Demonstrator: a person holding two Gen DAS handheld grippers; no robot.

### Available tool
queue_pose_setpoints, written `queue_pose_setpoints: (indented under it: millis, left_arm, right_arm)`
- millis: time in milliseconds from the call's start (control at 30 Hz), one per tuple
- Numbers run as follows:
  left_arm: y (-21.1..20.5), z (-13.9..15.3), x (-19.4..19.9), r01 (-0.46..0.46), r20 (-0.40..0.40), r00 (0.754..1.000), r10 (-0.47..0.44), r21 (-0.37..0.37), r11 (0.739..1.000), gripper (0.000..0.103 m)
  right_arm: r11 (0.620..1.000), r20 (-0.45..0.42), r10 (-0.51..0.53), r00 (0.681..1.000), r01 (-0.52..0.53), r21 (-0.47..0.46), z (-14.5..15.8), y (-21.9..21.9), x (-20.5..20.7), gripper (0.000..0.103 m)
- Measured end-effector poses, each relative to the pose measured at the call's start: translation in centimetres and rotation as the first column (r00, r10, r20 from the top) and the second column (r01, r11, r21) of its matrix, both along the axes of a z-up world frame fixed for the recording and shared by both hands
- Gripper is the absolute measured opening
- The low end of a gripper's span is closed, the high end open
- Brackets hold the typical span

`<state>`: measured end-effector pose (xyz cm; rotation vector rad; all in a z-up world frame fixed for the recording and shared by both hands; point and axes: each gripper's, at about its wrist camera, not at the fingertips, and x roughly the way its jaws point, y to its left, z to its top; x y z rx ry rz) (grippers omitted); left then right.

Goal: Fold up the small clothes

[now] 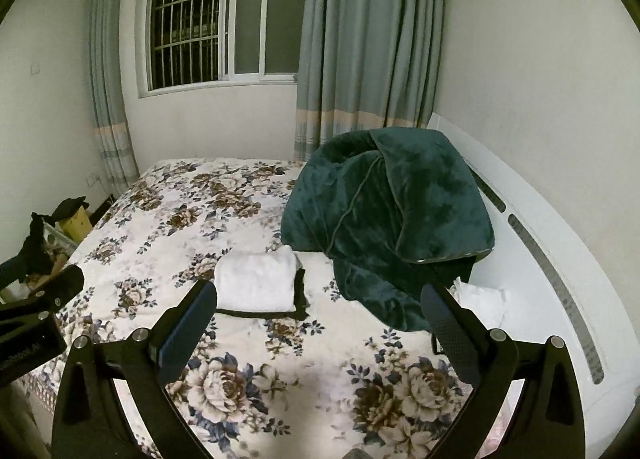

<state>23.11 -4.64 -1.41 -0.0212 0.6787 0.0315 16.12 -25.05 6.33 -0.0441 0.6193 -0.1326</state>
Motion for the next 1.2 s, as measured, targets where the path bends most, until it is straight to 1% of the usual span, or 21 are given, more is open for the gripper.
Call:
queue_pose_setpoints:
  millis: [133, 500, 733, 1200]
  left_arm:
    - [-0.1, 0.1, -0.2, -0.002, 0.008, 1.000, 0.002, -0.006, 1.000, 0.103]
    - [-0.2, 0.2, -0.5, -0.014, 0.003, 1.000, 0.014, 0.009, 1.000, 0.103]
    - [-0.1, 0.3, -0.8, -0.021, 0.013, 1.000, 0.021, 0.017, 1.000, 0.103]
    - [0.1, 0.9, -0.6, -0.021, 0.017, 1.000, 0.021, 0.031, 0.999, 0.103]
  right_arm:
    - [1.000, 0.001, 0.001, 1.000, -0.001, 0.003, 0.0, -0.2, -0.1, 0.103]
    - [1.000, 0.004, 0.007, 1.000, -0.007, 0.012, 0.2, -0.3, -0.1, 0.103]
    - [1.000, 0.004, 0.011, 1.000, -0.012, 0.017, 0.5, -0.2, -0.2, 0.103]
    - [0.999, 0.000, 0.027, 1.000, -0.027, 0.023, 1.8, 0.3, 0.5, 0.103]
